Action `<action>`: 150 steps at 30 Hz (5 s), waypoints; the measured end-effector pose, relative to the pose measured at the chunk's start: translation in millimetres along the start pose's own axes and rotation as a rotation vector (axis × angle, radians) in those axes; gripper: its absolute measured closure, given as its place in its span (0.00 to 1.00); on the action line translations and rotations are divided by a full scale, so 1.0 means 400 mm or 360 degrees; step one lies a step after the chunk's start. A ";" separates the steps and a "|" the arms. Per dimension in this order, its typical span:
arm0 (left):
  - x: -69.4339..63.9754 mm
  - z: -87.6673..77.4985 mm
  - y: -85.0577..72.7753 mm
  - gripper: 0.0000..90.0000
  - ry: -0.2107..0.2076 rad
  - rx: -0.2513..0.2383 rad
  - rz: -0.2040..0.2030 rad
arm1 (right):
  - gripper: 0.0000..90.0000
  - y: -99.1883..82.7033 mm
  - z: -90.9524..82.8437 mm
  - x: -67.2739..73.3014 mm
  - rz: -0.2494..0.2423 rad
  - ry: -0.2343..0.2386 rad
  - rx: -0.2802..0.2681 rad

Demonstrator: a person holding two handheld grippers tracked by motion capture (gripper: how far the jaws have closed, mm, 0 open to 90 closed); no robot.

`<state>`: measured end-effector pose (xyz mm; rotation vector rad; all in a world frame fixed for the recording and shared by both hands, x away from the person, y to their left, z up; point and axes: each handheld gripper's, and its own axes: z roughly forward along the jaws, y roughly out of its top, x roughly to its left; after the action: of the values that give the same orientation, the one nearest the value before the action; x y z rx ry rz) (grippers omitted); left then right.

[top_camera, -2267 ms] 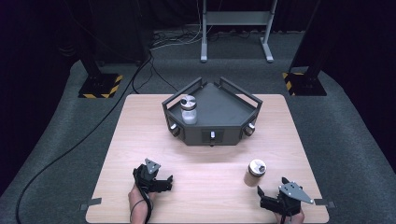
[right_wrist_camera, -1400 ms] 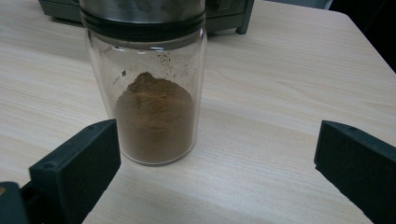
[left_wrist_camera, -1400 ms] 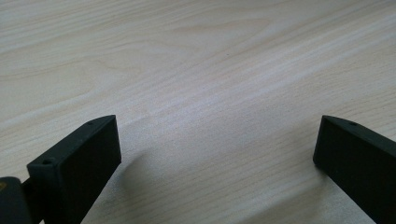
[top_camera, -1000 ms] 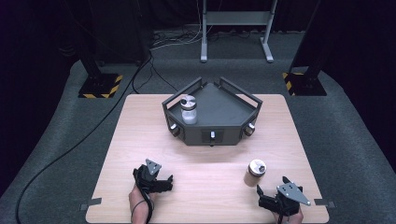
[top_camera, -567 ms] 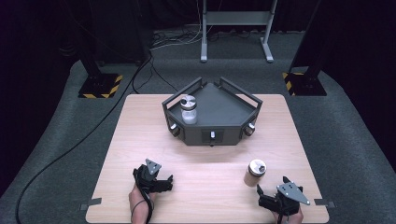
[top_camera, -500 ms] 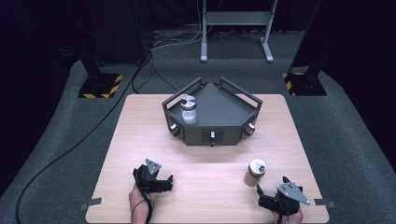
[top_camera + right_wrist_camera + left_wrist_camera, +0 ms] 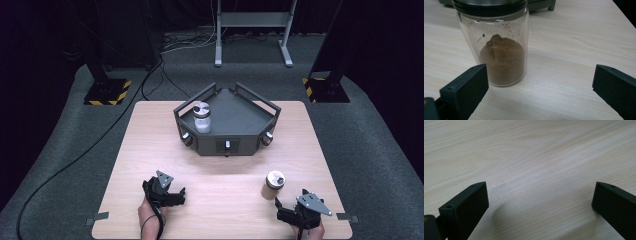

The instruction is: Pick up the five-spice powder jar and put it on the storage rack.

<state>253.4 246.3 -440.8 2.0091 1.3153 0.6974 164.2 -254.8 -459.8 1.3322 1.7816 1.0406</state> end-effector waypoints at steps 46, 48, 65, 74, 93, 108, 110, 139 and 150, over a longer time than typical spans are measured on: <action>-0.005 -0.001 -0.002 0.01 0.0009 -0.0008 0.0024 | 0.02 0.087 0.135 0.004 0.0018 0.0286 0.0040; -0.005 -0.001 -0.002 0.01 0.0009 -0.0008 0.0024 | 0.08 0.085 0.133 0.003 0.0022 0.0284 0.0032; -0.006 -0.002 -0.002 0.01 0.0007 -0.0009 0.0030 | 0.33 0.077 0.126 -0.005 0.0005 0.0274 0.0022; -0.009 -0.002 -0.004 0.01 0.0014 -0.0015 0.0035 | 0.33 0.078 0.115 -0.017 -0.0018 0.0282 0.0006; -0.006 -0.002 -0.003 0.01 0.0004 -0.0012 0.0032 | 0.33 0.128 0.096 -0.016 -0.0052 0.0274 -0.0002; -0.008 -0.002 -0.004 0.01 0.0009 -0.0016 0.0036 | 0.33 0.186 0.085 -0.033 -0.0078 0.0293 -0.0064; -0.008 -0.002 -0.004 0.01 0.0009 -0.0016 0.0037 | 0.33 0.196 0.082 -0.032 -0.0089 0.0289 -0.0072; 0.005 0.000 0.000 0.01 -0.0026 -0.0002 0.0015 | 0.33 0.328 0.097 -0.028 -0.0195 0.0281 -0.0143; 0.008 0.001 0.001 0.01 -0.0031 0.0002 0.0007 | 0.33 0.369 0.099 -0.040 -0.0201 0.0280 -0.0180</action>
<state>255.0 249.0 -440.4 2.0157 1.3007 0.6775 266.1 -238.5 -345.7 1.0740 1.8782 1.1996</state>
